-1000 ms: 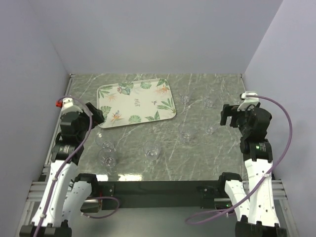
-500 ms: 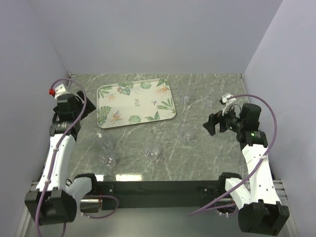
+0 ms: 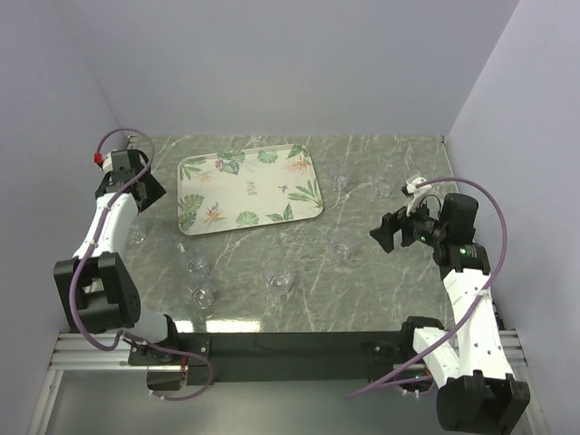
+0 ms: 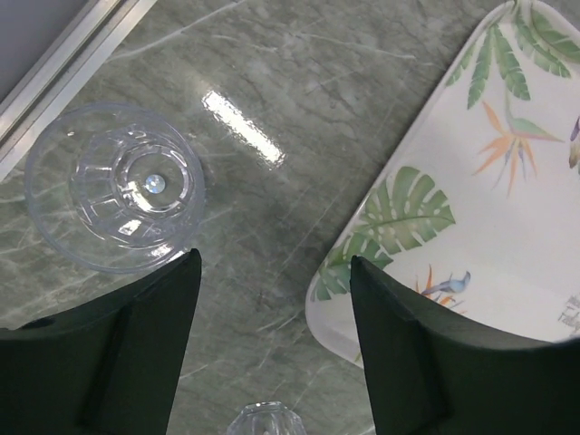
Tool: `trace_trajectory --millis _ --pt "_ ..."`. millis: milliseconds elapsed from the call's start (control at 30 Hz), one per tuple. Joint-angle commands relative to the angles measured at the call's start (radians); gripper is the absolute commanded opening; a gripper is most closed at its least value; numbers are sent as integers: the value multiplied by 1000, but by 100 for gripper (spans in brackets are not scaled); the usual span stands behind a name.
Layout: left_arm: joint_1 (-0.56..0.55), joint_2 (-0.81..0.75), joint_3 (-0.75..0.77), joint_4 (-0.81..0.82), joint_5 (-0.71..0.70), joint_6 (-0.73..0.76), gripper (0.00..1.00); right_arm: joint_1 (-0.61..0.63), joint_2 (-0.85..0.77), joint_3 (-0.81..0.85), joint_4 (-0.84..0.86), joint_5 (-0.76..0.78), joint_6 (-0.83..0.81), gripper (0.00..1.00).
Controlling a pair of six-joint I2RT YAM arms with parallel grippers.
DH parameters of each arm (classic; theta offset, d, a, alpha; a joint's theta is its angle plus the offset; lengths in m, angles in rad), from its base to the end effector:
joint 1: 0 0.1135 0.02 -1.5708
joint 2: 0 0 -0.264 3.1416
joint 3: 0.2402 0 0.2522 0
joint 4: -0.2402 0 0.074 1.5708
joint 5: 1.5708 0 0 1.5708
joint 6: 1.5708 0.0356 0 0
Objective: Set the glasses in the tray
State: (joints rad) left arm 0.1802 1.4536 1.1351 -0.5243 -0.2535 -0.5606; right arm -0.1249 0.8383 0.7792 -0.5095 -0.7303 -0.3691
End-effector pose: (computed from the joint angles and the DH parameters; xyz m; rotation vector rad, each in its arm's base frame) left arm 0.3061 0.0648 0.2750 -0.9689 2.1761 0.1264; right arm 0.1778 0.0016 0.3011 -0.6498 1.9063 0.4667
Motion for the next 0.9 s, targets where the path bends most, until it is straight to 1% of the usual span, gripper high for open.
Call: trace_trajectory --millis 0,233,333,533,567,633,667,733,800,867 --pt "4 4 74 -26 -67 -9 72 -2 -11 6 39 -1 -7 100" --pt "4 21 71 -51 -154 10 72 -4 -18 6 37 14 -4 100" --pt "5 54 72 -78 -193 1 70 -5 -24 6 35 20 -5 100" --pt "13 88 64 -69 -199 5 66 -5 -27 6 35 40 -8 100" --pt "18 97 64 -65 -193 7 61 -7 -28 6 35 40 -10 100" --pt "30 111 64 -62 -178 11 58 -7 -28 8 34 39 -11 100" --pt "33 128 66 -63 -161 13 53 -5 -27 8 32 39 -10 100" --pt "44 139 63 -57 -147 18 48 -7 -28 8 32 40 -10 100" --pt "51 159 57 -52 -130 19 44 -5 -28 8 31 45 -11 100" --pt "59 177 52 -48 -122 19 43 -9 -30 11 29 48 -13 98"
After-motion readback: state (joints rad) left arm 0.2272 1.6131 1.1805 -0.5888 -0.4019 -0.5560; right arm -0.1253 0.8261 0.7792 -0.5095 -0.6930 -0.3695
